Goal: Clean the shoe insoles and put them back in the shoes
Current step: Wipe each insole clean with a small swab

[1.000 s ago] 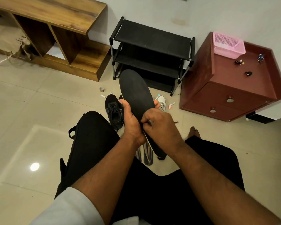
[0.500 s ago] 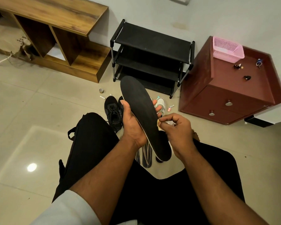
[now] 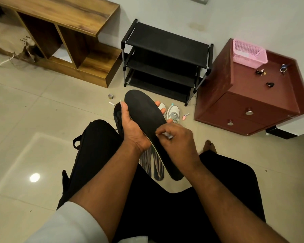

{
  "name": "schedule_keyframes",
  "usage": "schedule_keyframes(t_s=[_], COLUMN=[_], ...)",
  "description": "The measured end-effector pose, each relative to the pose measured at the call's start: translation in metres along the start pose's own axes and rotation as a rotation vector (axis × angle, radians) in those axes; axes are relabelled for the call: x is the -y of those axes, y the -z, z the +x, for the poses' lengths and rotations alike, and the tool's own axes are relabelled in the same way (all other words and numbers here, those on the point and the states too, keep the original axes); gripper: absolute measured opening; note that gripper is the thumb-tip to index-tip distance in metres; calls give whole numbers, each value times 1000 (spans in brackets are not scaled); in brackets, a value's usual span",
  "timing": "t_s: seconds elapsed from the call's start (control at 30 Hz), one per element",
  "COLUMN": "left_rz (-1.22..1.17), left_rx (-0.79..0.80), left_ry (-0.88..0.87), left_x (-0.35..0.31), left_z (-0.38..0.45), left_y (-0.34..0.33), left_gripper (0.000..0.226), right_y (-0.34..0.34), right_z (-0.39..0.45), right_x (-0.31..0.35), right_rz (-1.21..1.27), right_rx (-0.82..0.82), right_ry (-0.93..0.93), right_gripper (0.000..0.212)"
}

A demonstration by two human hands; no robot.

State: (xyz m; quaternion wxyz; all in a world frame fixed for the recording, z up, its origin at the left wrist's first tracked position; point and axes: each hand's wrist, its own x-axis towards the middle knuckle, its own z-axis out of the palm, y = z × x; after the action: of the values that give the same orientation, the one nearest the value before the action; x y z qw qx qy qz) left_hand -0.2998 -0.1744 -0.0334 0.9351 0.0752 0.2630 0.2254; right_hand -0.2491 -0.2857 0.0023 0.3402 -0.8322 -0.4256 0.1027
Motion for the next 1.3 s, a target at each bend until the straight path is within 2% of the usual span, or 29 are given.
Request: schedule_keyframes(t_s=[0.1, 0.27, 0.43, 0.63, 0.7, 0.8, 0.87, 1.07, 1.23, 1.3], left_rz=[-19, 25, -14, 18, 14, 4, 1, 75, 26, 37], left_rx=[-8, -18, -38, -5, -2, -9, -11, 44, 16, 12], left_ry=[-25, -38, -30, -18, -16, -15, -17, 27, 33, 20], left_x=[1, 3, 4, 6, 6, 6, 7, 9, 7, 8], left_z=[0, -3, -1, -3, -2, -1, -1, -6, -2, -1], left_y=[1, -3, 0, 1, 1, 1, 1, -1, 5, 6], left_gripper=[82, 79, 79, 81, 80, 79, 80, 84, 83, 87], right_y=[1, 9, -11, 9, 9, -1, -6, 7, -3, -6], right_z=[4, 15, 5, 23, 22, 13, 10, 28, 16, 15], right_x=[1, -7, 23, -12, -8, 11, 14, -12, 16, 20], right_rz=[-61, -106, -50, -104, -86, -50, -60, -128, -51, -62], right_rx=[50, -30, 130, -20, 21, 101, 103, -50, 94, 104], right_ry=[93, -64, 111, -84, -58, 79, 121, -24, 94, 130], right_gripper=[8, 8, 10, 7, 8, 12, 11, 9, 13, 12])
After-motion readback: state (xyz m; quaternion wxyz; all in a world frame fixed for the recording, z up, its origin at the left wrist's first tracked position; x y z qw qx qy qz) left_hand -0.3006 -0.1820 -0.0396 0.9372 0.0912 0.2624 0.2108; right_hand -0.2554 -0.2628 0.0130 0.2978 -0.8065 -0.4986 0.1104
